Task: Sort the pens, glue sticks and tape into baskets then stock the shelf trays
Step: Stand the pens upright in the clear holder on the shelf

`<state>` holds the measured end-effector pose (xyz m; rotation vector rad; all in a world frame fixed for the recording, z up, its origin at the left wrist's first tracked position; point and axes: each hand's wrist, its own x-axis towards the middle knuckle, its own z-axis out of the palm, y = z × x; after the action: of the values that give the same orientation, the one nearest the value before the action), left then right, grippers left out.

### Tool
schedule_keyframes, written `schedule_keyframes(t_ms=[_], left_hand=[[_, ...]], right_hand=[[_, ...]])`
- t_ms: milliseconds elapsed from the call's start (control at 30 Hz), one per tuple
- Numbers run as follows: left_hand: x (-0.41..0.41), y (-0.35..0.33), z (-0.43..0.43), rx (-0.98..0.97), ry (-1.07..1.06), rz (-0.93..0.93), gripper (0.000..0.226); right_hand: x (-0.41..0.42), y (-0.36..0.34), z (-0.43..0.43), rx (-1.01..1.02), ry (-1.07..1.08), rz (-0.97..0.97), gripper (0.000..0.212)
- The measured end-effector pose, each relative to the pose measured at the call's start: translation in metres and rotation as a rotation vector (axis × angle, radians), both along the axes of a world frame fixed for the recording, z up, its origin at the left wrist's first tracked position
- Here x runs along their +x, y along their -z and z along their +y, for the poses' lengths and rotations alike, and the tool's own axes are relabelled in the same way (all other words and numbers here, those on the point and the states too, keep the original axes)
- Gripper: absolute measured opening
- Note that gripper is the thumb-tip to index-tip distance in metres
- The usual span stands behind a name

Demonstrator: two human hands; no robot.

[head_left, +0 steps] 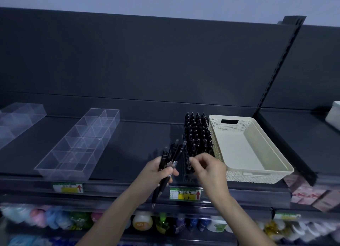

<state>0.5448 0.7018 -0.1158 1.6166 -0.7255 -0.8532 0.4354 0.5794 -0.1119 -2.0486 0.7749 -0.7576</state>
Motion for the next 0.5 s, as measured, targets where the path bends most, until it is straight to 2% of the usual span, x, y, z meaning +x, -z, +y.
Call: schedule_keyframes(t_ms=[100, 233, 333, 500], left_hand=[[-0.005, -0.001, -0.006, -0.035, 0.048, 0.003, 0.017], [-0.012, -0.004, -0.015, -0.072, 0.084, 0.032, 0.017], [-0.013, -0.004, -0.017, -0.083, 0.095, 0.120, 0.015], [-0.015, -0.005, -0.020, -0.099, 0.069, 0.098, 0.012]], right_hand=[[0.000, -0.015, 0.006, 0.146, -0.088, -0.035, 0.018], [0.000, -0.017, 0.002, 0.354, -0.124, -0.108, 0.033], [-0.006, -0.019, -0.005, 0.501, -0.168, -0.144, 0.032], [-0.009, -0.017, -0.011, 0.545, -0.167, -0.149, 0.027]])
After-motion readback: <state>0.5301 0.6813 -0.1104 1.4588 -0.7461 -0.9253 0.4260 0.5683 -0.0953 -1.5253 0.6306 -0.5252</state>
